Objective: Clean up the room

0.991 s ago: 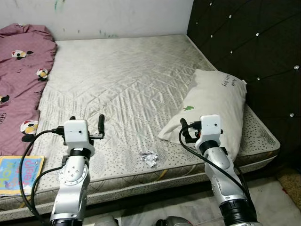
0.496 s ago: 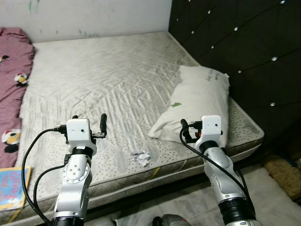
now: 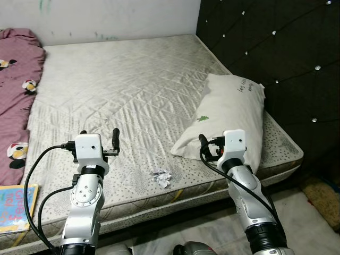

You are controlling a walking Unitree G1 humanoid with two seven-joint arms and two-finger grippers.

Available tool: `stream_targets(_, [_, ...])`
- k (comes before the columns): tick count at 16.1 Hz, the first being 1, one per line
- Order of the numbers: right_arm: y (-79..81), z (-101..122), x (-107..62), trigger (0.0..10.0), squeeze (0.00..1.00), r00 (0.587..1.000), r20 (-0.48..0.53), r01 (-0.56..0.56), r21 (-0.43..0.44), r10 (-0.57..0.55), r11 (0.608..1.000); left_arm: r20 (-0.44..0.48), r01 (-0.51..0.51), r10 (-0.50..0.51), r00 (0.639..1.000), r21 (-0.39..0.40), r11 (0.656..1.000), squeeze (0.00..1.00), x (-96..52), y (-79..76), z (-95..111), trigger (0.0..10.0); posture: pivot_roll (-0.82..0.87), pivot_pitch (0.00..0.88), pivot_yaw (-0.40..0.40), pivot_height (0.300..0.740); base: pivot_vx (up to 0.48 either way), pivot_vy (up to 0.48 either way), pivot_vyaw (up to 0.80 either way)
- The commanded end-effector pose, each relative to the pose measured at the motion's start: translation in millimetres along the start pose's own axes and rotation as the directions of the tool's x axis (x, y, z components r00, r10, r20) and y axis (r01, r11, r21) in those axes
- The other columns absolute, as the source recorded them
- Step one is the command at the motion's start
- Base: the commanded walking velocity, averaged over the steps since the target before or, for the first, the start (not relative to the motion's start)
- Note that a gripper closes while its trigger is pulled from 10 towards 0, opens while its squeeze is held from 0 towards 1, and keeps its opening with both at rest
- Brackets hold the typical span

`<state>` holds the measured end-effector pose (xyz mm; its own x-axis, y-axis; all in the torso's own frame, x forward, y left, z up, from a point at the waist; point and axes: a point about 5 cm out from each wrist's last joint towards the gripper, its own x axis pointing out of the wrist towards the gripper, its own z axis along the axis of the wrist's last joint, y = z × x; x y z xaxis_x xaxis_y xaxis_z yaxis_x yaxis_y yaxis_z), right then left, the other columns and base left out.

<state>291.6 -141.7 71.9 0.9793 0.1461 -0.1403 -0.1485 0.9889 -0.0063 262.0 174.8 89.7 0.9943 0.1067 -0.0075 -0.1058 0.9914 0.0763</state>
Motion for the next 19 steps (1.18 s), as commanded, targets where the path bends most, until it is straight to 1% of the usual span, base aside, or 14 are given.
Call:
stream_targets(1, [2.7,3.1,2.0,10.0,0.00,1.000,0.010,-0.015,0.007,0.015,1.000,0.005,-0.012,0.012,1.000,0.014,1.000,0.00,2.0,0.9,0.7,10.0,0.00,0.029,-0.029,0.690,0.000,0.000,0.00])
stream_targets(3, [3.7,1.8,2.4,10.0,0.00,1.000,0.003,-0.026,0.002,0.026,1.000,0.006,-0.015,0.015,1.000,0.016,1.000,0.00,2.1,0.3,0.8,10.0,0.00,0.026,-0.033,0.665,0.000,0.000,0.00])
stream_targets(4, [3.6,1.8,2.4,10.0,0.00,1.000,0.003,-0.026,0.002,0.026,1.000,0.007,-0.016,0.015,1.000,0.017,1.000,0.00,2.2,0.2,0.8,10.0,0.00,0.026,-0.033,0.660,0.000,0.000,0.00])
stream_targets(5, [3.7,1.5,2.7,10.0,0.00,0.999,0.001,-0.032,0.003,0.032,0.999,0.008,-0.020,0.020,1.000,0.020,1.000,0.00,2.9,0.4,0.8,10.0,0.00,0.025,-0.034,0.640,0.000,0.000,0.00])
stream_targets(7, [4.7,1.1,3.0,10.0,0.00,0.999,-0.002,-0.039,0.004,0.039,0.999,0.012,-0.026,0.026,1.000,0.021,0.999,0.00,3.6,0.7,0.9,10.0,0.00,0.027,-0.035,0.625,0.000,0.000,0.00])
stream_targets(9, [7.6,1.3,5.3,10.0,0.00,0.998,-0.005,-0.059,-0.009,0.059,0.998,0.022,-0.044,0.043,0.999,0.031,0.999,0.00,5.5,0.8,2.7,10.0,0.00,0.038,-0.037,0.601,0.000,0.000,0.00])
stream_targets(12, [12.2,4.4,8.8,10.0,0.00,0.997,-0.003,-0.079,-0.003,0.079,0.997,0.027,-0.049,0.048,0.998,0.022,0.999,0.00,6.8,2.1,4.6,10.0,0.00,0.042,-0.041,0.596,0.000,0.000,0.00])
stream_targets(13, [15.1,5.1,9.4,10.0,0.00,0.994,-0.001,-0.107,-0.040,0.107,0.993,0.026,-0.049,0.049,0.998,0.022,0.999,0.00,6.9,2.3,4.3,10.0,0.00,0.045,-0.041,0.596,0.000,0.000,0.00])
stream_targets(14, [19.5,6.4,8.6,10.0,0.00,0.989,0.009,-0.148,-0.062,0.149,0.987,0.023,-0.051,0.050,0.998,0.024,0.998,0.00,6.8,1.9,3.7,10.0,0.01,0.045,-0.042,0.596,0.000,0.000,0.80])
stream_targets(16, [25.6,6.1,7.7,10.0,0.00,0.983,0.011,-0.180,-0.048,0.181,0.983,0.020,-0.039,0.039,0.999,0.025,0.999,0.00,6.0,0.3,2.8,10.0,0.01,0.045,-0.042,0.596,0.000,0.000,0.80])
stream_targets(18, [26.1,5.4,8.6,10.0,0.00,0.983,0.006,-0.185,-0.039,0.186,0.982,0.021,-0.038,0.038,0.999,0.017,0.999,0.00,7.2,-0.7,4.4,10.0,0.01,0.053,-0.050,0.596,0.000,0.000,0.79])
stream_targets(19, [25.9,4.2,10.2,10.0,0.00,0.983,-0.007,-0.182,-0.035,0.182,0.983,0.024,-0.035,0.035,0.999,0.007,0.999,0.00,8.0,-0.9,6.4,10.0,0.02,0.059,-0.053,0.596,0.000,0.000,0.00])
